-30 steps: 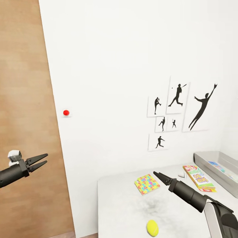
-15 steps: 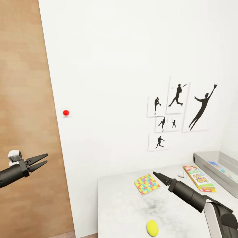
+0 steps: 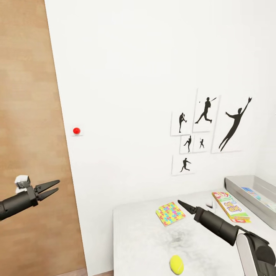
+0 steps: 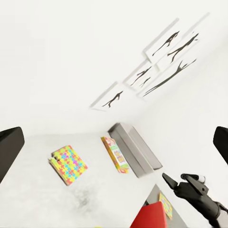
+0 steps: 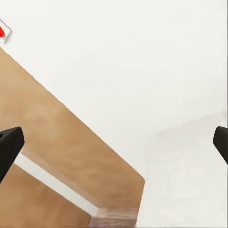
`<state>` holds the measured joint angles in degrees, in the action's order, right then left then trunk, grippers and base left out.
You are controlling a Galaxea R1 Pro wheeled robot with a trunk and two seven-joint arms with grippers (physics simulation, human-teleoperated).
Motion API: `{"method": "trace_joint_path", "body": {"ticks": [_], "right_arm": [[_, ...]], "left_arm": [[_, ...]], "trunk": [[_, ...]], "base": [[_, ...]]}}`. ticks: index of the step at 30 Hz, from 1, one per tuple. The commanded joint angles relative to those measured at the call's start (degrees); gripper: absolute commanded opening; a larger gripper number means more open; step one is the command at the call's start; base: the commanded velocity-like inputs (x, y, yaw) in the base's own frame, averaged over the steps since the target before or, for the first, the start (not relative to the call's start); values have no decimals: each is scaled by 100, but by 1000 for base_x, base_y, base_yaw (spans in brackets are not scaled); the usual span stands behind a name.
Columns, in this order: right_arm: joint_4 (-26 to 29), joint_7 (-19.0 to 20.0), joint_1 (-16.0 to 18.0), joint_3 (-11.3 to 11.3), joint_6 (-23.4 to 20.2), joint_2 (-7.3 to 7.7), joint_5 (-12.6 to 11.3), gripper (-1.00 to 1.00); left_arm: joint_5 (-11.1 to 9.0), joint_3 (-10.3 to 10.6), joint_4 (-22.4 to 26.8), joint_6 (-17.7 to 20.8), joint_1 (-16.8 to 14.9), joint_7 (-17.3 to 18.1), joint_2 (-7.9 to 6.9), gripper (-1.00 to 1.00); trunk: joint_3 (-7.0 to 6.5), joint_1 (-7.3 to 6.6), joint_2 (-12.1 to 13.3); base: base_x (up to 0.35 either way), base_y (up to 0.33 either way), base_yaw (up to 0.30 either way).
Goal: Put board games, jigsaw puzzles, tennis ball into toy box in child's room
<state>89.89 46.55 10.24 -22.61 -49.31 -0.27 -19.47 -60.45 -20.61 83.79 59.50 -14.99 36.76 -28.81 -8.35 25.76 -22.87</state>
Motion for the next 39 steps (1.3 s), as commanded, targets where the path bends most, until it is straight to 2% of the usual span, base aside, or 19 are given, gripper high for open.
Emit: {"method": "trace_joint_path", "body": {"ticks": [1, 3, 5, 6, 8, 9, 12, 15, 17, 18, 19, 20, 22, 23, 24, 28, 32, 36, 39], "right_arm": [[15, -237, 28, -15, -249, 10, -4, 100], [36, -518, 86, -18, -502, 31, -4, 100], [54, -1017, 355, -13, -811, 55, -10, 100], [49, -1404, 598, 4, -937, 62, -19, 100], [27, -1803, 848, 80, -1022, 59, -26, 100], [-26, -2205, 1089, 235, -1069, 57, -31, 100], [-225, -2809, 1492, 558, -1069, 58, -39, 100], [-946, -3770, 2296, 1098, -1069, 19, -45, 100], [-1370, -4123, 2627, 1275, -1069, 10, -48, 100], [-1833, -4436, 2957, 1407, -1069, 0, -53, 100], [-2075, -4576, 3121, 1453, -1069, -2, -57, 100], [-2592, -4827, 3444, 1521, -1069, -7, -65, 100], [-3166, -5027, 3762, 1562, -1069, -11, -77, 100], [-3789, -5180, 4074, 1589, -1052, -13, -81, 100], [-4431, -5288, 4375, 1608, -919, -16, -71, 100], [-6079, -5466, 5134, 1644, -253, -21, -32, 100], [-6686, -5630, 5420, 1672, 32, -19, -19, 100], [-6735, -5719, 5510, 1697, 116, -18, -15, 100], [-6679, -5756, 5531, 1710, 143, -17, -14, 100]], "left_arm": [[24, 11, -3, 22, -5, 33, 3, 100], [24, 24, -3, 20, -5, 33, 9, 100], [23, 36, -3, 19, -6, 29, 20, 100], [20, 45, -3, 19, -8, 30, 25, 100], [21, 67, -3, 19, -6, 31, 28, 100], [22, 102, -3, 18, -9, 29, 30, 100], [23, 167, -6, 16, -10, 25, 30, 100], [28, 250, -10, 12, -12, 19, 27, 100], [30, 266, -10, 11, -12, 18, 26, 100], [34, 276, -11, 10, -12, 17, 26, 100], [35, 280, -11, 10, -12, 17, 24, 100], [36, 285, -13, 10, -12, 16, 23, 100], [38, 288, -16, 10, -12, 11, 24, 100], [39, 290, -17, 9, -12, 6, 24, 100], [40, 292, -20, 9, -12, -2, 24, 100], [41, 290, -27, 9, -12, -19, 25, 100], [41, 293, -28, 9, -15, -25, 25, 100], [83, 294, -29, 9, -18, -32, 25, 100], [219, 291, -29, 9, -20, -29, 27, 100]], "trunk": [[3, 2, -4], [3, 2, -4], [3, 2, -4], [3, 2, -4], [3, 2, -4], [3, 2, -4], [3, 2, -4], [3, 2, -4], [3, 2, -4], [3, 2, -4], [3, 2, -4], [3, 2, -4], [3, 2, -4], [3, 2, -4], [3, 2, -4], [3, 2, -4], [3, 2, -4], [3, 2, -4], [11, 2, -4]], "base": [[0, 0, 0], [0, 0, 0], [0, 0, 0], [0, 0, 0], [0, 0, 0], [0, 0, 0], [0, 0, 0], [0, 0, 0], [0, 0, 0], [0, 0, 0], [0, 0, 0], [0, 0, 0], [0, 0, 0], [0, 0, 0], [0, 0, 0], [0, 0, 0], [0, 0, 0], [0, 0, 0], [0, 0, 0]]}}
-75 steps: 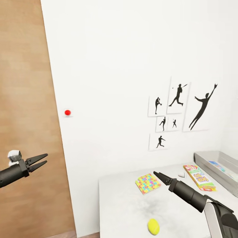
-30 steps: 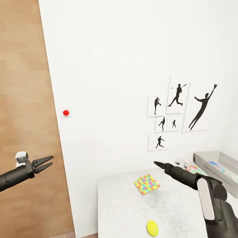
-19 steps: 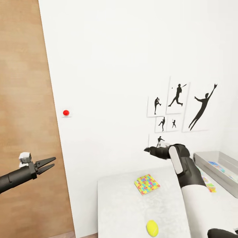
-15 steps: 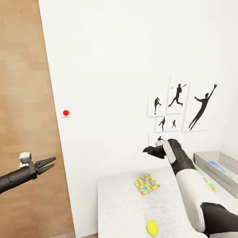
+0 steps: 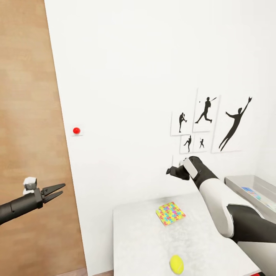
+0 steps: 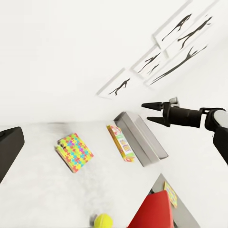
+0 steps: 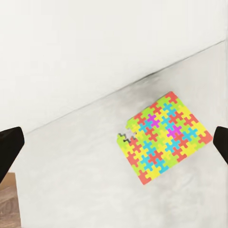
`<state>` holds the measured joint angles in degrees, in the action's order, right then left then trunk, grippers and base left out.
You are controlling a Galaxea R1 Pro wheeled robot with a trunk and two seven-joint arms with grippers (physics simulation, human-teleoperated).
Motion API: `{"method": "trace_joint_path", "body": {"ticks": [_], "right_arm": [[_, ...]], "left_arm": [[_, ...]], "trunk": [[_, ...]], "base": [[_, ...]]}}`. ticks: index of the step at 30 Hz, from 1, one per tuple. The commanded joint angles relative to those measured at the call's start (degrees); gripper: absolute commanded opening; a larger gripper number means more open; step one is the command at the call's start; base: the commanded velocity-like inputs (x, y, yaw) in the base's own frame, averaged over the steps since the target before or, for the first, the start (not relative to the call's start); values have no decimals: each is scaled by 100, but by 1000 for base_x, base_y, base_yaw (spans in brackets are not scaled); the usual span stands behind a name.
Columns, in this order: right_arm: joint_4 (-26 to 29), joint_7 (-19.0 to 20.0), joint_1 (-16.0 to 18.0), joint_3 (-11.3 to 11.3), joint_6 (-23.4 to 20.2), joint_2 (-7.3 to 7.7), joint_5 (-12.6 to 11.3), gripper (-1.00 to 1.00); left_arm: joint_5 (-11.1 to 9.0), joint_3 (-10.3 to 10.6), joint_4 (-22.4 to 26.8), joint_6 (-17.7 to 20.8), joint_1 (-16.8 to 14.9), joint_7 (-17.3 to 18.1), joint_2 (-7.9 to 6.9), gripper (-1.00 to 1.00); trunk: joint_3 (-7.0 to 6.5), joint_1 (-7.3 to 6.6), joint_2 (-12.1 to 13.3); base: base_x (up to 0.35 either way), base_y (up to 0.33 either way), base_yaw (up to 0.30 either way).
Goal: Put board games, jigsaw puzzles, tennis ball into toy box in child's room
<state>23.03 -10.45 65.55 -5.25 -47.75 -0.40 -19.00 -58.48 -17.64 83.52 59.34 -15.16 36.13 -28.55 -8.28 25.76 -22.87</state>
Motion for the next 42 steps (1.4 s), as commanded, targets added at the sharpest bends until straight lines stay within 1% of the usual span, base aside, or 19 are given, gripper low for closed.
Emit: {"method": "trace_joint_path", "body": {"ticks": [1, 4, 7, 27, 34, 42], "right_arm": [[13, -62, 3, -25, -10, -4, -60, 100], [28, -72, 8, -23, -1, -4, -60, 100], [29, -82, 10, -27, -3, -9, -56, 100], [-8, -99, 11, -38, -29, -13, -52, 100], [-9, -98, 11, -38, -32, -13, -57, 100], [-9, -98, 11, -33, -24, -13, -57, 100]], "left_arm": [[52, -6, -2, 24, -3, 33, 2, 100], [164, -4, -2, 24, -4, 34, 5, 100], [199, -3, -2, 24, -4, 34, 7, 100], [228, -3, -11, 24, -13, 32, 7, 100], [331, -4, -19, 24, -19, 33, 7, 100], [367, -10, -21, 24, -21, 34, 2, 100]], "trunk": [[8, 2, -5], [31, 2, -5], [56, 2, -5], [242, 2, -5], [308, 2, -5], [382, 2, -5]], "base": [[0, 0, 0], [0, 0, 0], [0, 0, 0], [0, 0, 0], [0, 0, 0], [0, 0, 0]]}}
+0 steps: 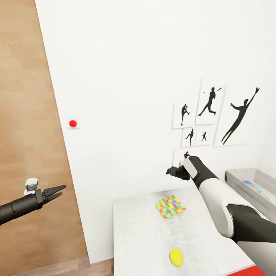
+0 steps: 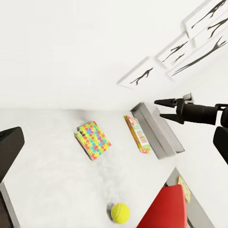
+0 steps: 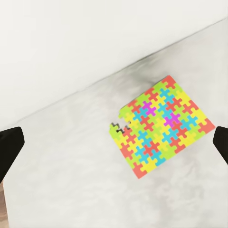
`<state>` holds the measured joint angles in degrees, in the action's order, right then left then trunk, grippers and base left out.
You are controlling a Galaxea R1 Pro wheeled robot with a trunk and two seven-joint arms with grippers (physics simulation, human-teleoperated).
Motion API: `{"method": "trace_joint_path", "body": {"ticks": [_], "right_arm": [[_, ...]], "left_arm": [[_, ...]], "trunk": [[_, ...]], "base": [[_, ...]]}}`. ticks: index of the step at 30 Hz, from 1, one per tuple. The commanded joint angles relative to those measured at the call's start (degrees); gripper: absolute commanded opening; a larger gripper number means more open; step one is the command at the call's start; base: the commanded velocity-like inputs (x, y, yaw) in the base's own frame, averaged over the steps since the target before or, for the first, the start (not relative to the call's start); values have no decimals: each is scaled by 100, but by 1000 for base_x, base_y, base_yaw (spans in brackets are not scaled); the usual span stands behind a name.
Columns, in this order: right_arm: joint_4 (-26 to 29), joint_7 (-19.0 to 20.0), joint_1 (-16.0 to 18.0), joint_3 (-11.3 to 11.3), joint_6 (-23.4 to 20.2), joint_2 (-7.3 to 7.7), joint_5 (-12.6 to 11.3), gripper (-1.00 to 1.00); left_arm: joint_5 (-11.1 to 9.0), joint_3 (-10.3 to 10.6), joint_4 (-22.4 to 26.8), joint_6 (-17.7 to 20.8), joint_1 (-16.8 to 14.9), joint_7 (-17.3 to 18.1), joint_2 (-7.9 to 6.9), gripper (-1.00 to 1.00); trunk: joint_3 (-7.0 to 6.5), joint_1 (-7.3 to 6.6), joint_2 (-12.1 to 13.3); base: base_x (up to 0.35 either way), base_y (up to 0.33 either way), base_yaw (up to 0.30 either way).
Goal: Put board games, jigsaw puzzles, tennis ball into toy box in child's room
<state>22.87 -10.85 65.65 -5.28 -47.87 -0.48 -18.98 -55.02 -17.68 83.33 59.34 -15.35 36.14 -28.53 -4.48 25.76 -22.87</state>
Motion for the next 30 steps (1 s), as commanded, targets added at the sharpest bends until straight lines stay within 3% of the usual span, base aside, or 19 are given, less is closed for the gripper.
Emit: {"method": "trace_joint_path", "body": {"ticks": [1, 11, 30], "right_arm": [[7, -57, 1, -4, -10, -5, -56, 100], [7, -57, 1, 240, 28, 7, -60, 100], [7, -57, 1, 273, 76, 86, -60, 100]], "left_arm": [[24, -6, -3, 25, -3, 34, 2, 100], [26, 0, -9, 25, -3, 27, 4, 100], [26, 2, -9, 25, -12, 25, 5, 100]], "trunk": [[13, 2, -5], [106, 2, -5], [284, 2, -5]], "base": [[0, 0, 0], [0, 0, 0], [0, 0, 0]]}}
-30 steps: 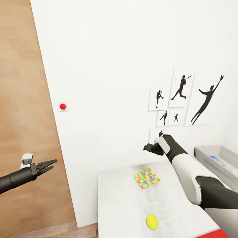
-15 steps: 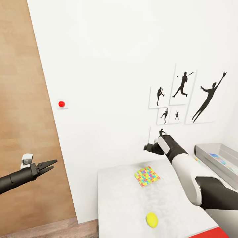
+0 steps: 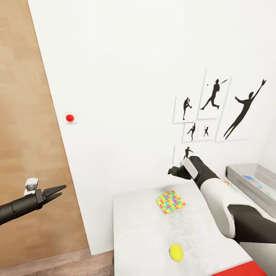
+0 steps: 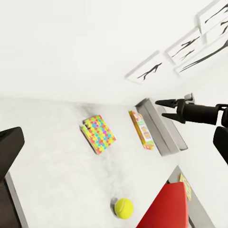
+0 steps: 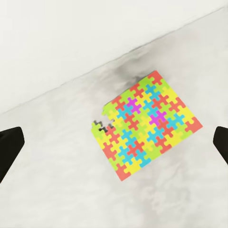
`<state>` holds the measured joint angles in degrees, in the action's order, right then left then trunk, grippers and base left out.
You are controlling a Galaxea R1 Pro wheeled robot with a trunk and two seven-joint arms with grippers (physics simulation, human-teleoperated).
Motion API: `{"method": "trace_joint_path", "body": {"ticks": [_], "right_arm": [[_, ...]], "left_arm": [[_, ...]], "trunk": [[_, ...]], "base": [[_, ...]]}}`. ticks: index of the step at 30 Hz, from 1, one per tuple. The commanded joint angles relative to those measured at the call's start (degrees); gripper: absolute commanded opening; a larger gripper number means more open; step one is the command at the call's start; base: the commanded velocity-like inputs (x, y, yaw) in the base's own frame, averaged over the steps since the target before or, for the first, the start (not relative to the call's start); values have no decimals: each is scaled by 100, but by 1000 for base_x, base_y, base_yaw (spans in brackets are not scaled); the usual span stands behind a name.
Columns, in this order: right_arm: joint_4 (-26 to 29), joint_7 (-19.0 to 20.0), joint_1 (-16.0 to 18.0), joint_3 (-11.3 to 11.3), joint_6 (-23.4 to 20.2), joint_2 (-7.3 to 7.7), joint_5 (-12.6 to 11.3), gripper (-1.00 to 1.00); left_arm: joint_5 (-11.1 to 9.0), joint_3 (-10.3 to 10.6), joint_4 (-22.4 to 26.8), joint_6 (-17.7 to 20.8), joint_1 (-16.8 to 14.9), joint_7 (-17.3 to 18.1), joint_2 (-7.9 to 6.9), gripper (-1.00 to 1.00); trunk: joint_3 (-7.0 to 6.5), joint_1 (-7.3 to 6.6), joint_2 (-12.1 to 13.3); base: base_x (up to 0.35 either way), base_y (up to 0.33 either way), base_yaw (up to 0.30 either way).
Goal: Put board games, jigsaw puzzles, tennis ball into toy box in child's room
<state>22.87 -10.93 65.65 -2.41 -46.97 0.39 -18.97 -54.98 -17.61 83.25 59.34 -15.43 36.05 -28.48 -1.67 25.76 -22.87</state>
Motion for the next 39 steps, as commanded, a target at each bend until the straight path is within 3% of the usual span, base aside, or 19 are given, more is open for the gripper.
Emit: {"method": "trace_joint_path", "body": {"ticks": [1, 9, 39], "right_arm": [[7, -49, 0, -14, -4, 0, -62, 100], [4, -49, 0, -14, 198, 11, -63, 100], [7, -49, 0, -22, 298, 22, -71, 100]], "left_arm": [[22, -5, -2, 25, -3, 33, 0, 100], [21, -5, -2, 25, -4, 34, 0, 100], [19, -11, -2, 25, -4, 51, -17, 100]], "trunk": [[12, 2, -5], [87, 2, -5], [368, 2, -5]], "base": [[0, 0, 0], [0, 0, 0], [0, 0, 0]]}}
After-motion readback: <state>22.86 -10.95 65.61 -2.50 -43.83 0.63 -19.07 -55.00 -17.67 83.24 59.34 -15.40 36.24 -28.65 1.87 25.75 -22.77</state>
